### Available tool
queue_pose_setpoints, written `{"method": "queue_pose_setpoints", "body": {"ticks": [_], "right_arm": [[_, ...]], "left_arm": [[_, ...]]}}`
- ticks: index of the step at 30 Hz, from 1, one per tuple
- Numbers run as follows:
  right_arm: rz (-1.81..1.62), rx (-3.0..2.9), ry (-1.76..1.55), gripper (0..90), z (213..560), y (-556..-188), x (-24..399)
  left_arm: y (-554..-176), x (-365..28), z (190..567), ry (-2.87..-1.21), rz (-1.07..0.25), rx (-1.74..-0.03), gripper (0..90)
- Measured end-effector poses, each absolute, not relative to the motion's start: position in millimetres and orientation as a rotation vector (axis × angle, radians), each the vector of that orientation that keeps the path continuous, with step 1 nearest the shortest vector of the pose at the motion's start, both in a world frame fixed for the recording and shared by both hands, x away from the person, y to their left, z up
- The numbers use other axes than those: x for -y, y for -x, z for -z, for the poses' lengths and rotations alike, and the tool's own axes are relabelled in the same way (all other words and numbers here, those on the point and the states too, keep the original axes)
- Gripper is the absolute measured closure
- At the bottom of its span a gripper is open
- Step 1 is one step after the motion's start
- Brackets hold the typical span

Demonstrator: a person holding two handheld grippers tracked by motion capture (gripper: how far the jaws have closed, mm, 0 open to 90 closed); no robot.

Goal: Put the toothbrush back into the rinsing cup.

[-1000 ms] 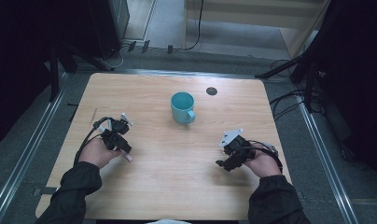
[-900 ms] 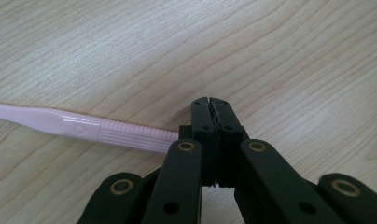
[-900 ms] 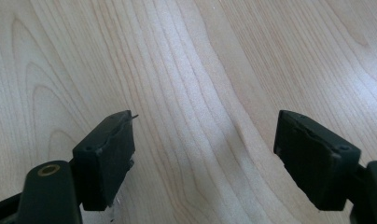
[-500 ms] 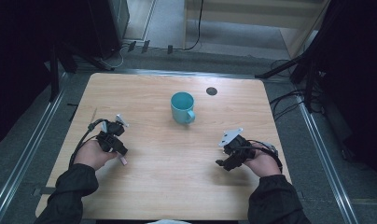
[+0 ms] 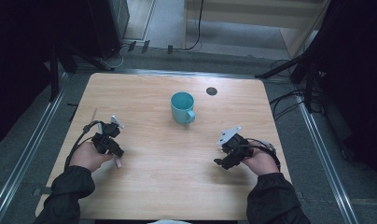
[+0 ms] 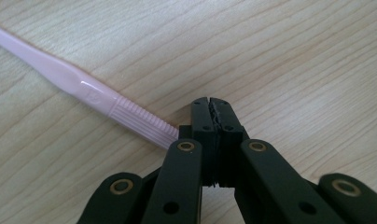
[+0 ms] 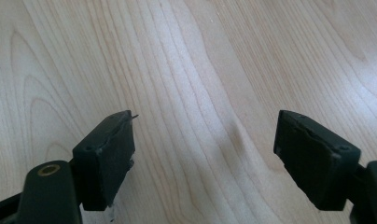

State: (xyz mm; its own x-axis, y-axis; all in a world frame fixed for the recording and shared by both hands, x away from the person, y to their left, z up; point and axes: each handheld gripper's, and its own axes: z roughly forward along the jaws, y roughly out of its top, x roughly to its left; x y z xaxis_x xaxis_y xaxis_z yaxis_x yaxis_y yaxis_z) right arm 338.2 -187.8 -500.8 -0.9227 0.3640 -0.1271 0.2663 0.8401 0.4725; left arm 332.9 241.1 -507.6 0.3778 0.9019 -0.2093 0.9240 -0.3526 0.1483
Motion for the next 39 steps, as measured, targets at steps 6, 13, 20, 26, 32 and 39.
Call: {"method": "queue_pose_setpoints", "body": {"ticks": [6,13,20,26,32,39], "right_arm": [[-0.675,-2.81,-0.475,20.3,500.6,-340.8,183.8],[-0.677,-2.817,-0.46,20.4,500.7,-343.3,179.5],[-0.675,-2.823,-0.446,20.3,500.5,-345.3,175.5],[-0.675,-2.826,-0.435,20.3,500.5,-346.5,172.8],[-0.672,-2.827,-0.43,20.3,500.7,-346.9,172.7],[-0.666,-2.83,-0.443,20.3,501.4,-345.4,173.5]], "left_arm": [[-329.0,-251.1,507.3,-2.381,0.135,-1.65,89.0],[-324.4,-261.8,506.3,-2.345,0.144,-1.685,88.9],[-318.6,-275.3,505.1,-2.312,0.151,-1.73,88.9],[-318.0,-279.2,505.0,-2.295,0.151,-1.767,89.0],[-320.1,-280.6,495.8,-2.234,0.143,-1.796,87.5],[-328.9,-287.8,492.7,-2.186,0.114,-1.856,81.7]]}}
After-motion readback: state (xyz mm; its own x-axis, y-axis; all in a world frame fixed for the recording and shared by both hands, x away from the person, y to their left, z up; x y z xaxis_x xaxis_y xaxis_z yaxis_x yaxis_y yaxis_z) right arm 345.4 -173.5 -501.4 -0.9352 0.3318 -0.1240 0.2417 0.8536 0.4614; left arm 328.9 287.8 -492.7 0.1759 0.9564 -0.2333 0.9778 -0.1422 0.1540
